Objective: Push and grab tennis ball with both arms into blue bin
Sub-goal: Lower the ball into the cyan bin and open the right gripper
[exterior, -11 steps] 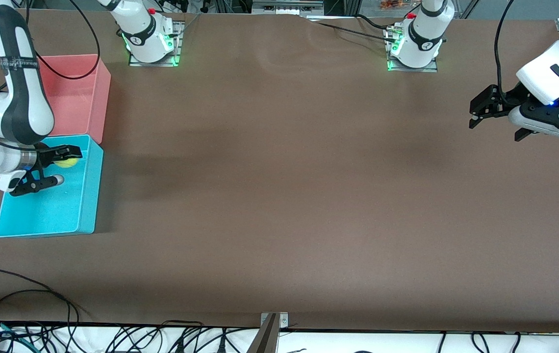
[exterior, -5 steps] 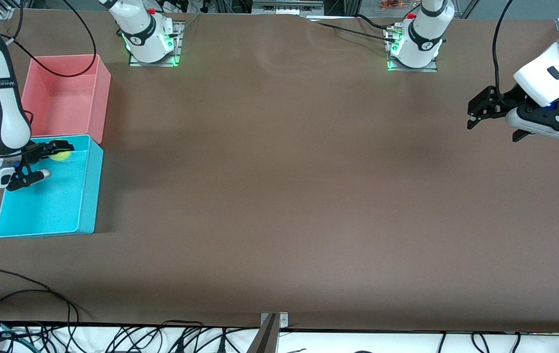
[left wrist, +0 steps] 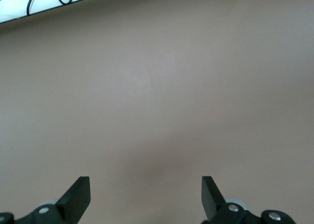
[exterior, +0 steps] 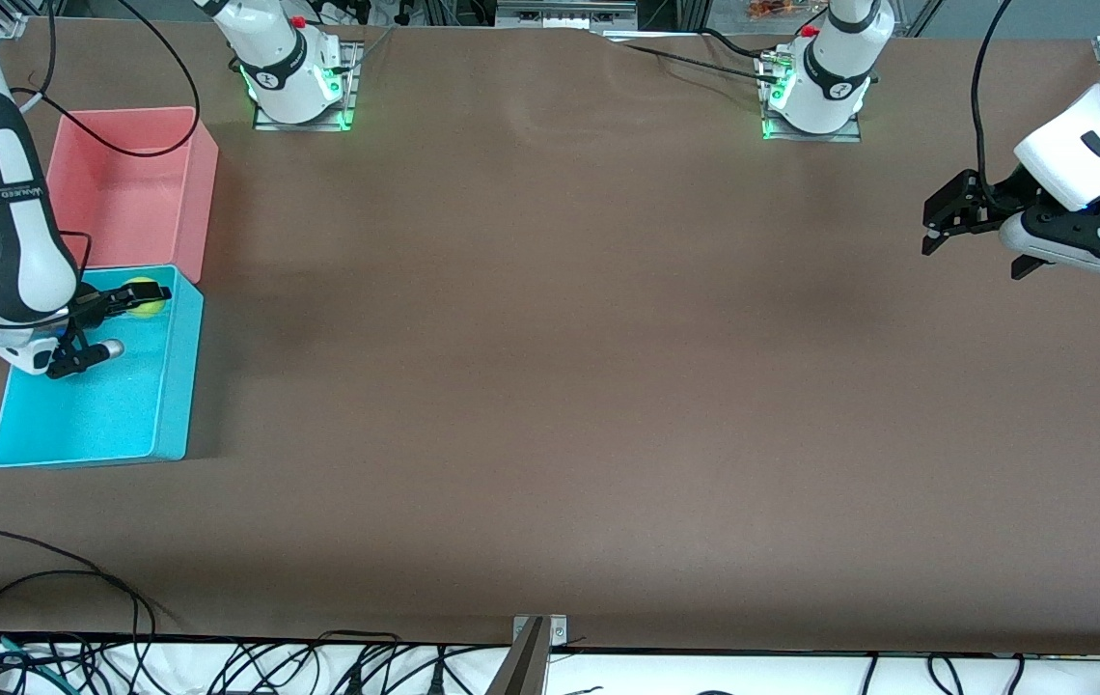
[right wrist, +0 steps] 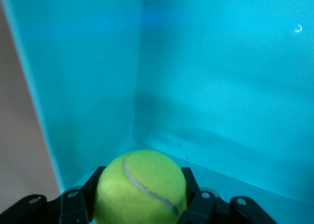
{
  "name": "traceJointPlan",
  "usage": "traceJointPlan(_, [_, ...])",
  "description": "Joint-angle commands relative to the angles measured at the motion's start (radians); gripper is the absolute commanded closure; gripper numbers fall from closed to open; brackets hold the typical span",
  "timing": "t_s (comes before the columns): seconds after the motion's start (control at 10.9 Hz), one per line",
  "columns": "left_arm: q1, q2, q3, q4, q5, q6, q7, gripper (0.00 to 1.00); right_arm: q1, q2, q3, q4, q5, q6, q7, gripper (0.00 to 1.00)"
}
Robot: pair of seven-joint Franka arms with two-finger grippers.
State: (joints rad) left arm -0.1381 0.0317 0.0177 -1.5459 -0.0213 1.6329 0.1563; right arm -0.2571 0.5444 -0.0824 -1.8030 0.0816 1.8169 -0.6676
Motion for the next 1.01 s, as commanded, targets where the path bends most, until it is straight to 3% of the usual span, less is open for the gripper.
traceJointPlan(0.0, [0.006, 0.002, -0.001, 0.021, -0.019, -0.022, -0.006, 0.00, -0.022, 0.037, 0.009, 0.056, 0.023, -0.028, -0.046, 0.34])
traceJointPlan(0.09, [0.006, 0.002, -0.001, 0.021, -0.019, -0.022, -0.007, 0.00, -0.024, 0.040, 0.009, 0.059, 0.023, -0.027, -0.046, 0.29])
traceJointPlan(0.27, [0.005, 0.002, -0.001, 0.020, -0.019, -0.022, -0.011, 0.00, -0.022, 0.040, 0.009, 0.065, 0.023, -0.025, -0.046, 0.10])
traceJointPlan(0.92, [0.006, 0.002, -0.001, 0.021, -0.019, -0.024, -0.009, 0.00, -0.010, 0.023, 0.015, 0.143, 0.021, -0.039, -0.027, 0.00])
